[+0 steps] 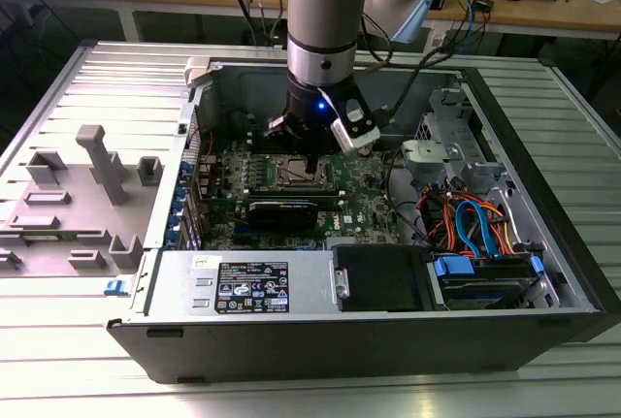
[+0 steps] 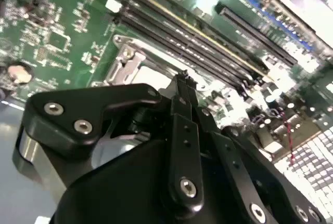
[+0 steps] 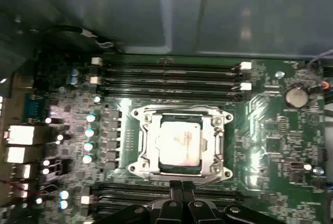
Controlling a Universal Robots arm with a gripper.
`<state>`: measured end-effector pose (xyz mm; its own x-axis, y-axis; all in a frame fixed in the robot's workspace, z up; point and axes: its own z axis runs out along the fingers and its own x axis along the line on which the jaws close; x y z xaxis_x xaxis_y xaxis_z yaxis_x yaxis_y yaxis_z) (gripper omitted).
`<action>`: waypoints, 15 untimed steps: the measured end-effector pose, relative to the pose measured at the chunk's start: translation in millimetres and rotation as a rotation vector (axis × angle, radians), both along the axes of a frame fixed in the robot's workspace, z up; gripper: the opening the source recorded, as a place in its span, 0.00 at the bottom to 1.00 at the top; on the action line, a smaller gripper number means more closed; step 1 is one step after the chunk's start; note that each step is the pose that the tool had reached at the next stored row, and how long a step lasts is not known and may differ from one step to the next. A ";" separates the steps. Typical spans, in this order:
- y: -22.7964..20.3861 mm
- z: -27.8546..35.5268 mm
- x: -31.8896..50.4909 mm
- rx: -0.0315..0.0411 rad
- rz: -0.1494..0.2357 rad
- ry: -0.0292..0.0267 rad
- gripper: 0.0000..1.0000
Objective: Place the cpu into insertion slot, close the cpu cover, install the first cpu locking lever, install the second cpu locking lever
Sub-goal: 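Install the second cpu locking lever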
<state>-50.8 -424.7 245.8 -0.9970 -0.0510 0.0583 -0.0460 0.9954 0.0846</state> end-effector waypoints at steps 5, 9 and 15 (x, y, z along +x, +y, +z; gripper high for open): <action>-11.8 -7.3 -13.6 0.0172 0.001 0.0347 0.11; -12.0 -14.2 -17.7 0.0208 0.002 0.0364 0.11; -15.1 -19.7 -20.5 0.0555 0.016 0.0366 0.11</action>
